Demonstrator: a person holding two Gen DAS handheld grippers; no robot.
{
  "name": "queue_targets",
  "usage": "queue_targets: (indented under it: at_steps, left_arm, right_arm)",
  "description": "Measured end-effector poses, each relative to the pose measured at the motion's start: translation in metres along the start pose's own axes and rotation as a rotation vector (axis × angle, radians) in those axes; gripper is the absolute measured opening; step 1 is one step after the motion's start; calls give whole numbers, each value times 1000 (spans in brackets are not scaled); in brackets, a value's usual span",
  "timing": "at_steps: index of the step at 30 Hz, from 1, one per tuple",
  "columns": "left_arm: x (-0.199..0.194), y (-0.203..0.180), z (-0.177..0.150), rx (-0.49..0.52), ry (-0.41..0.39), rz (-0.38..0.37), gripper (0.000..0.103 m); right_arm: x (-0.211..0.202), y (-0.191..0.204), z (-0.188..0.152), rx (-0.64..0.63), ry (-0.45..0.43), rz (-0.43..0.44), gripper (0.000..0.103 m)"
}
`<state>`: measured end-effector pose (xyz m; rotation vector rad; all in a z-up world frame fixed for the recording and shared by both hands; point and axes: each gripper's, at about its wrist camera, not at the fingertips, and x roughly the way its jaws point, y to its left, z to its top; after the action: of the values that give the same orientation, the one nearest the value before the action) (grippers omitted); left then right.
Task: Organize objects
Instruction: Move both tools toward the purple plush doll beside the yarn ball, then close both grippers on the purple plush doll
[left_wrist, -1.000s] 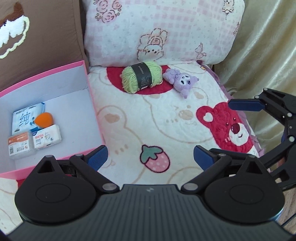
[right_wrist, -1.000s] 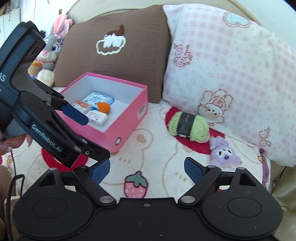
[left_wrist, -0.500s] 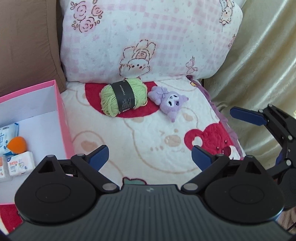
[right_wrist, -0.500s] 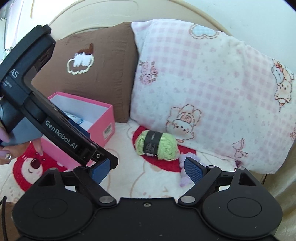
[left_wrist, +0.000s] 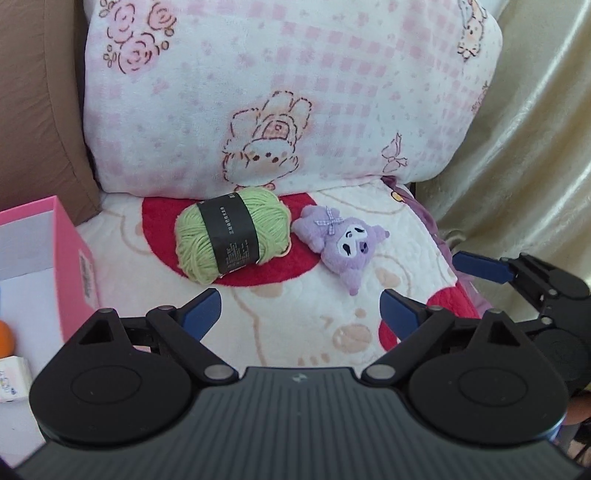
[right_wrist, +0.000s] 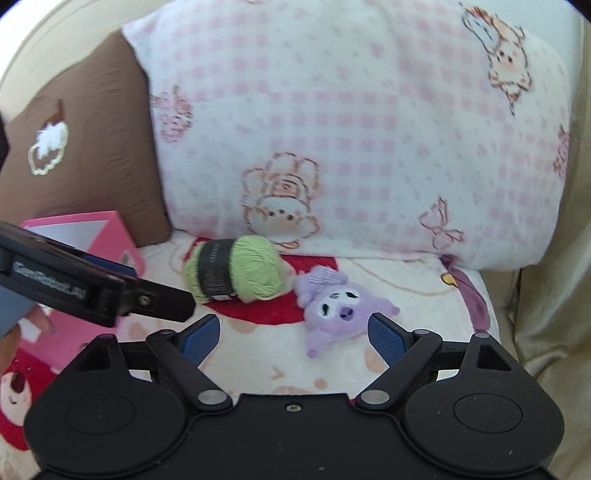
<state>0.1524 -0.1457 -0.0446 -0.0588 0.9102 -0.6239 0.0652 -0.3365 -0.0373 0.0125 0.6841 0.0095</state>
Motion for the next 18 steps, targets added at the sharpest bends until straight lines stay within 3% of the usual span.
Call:
queue_targets:
  at_steps: [9, 13, 18]
  left_arm:
    - [42, -12, 6, 58, -18, -49, 85]
    - [66, -16, 6, 56, 12, -128, 82]
    - [96, -22, 0, 47, 28, -150, 64]
  right_arm:
    - [59, -21, -21, 50, 59, -59, 89]
    - [72, -28, -29, 98, 72, -36, 89]
    - [80, -25, -32, 67, 49, -17, 87]
